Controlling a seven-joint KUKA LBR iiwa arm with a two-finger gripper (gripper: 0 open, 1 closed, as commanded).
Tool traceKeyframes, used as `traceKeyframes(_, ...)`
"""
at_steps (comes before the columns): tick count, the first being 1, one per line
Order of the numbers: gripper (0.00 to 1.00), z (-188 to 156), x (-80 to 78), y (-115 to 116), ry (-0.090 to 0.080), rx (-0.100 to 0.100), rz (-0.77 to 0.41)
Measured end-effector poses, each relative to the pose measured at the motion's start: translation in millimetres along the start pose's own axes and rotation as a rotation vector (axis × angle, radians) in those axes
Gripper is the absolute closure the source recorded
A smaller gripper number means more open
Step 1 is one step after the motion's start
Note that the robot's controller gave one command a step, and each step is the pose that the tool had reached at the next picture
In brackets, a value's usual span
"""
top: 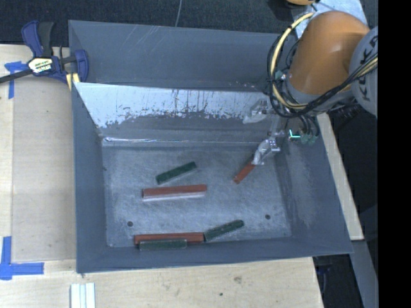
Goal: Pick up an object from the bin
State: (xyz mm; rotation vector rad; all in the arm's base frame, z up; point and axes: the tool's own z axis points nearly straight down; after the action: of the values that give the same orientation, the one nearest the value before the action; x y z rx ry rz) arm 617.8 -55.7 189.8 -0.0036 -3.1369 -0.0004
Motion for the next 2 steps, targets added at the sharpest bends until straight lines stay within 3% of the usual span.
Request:
traceKeyframes(1, 0.0, -5, -1.7, 0, -0.009, 0.001, -0.001)
traceKeyframes(2, 0.0, 56, 1.5, -13, -0.014, 0.002, -0.04)
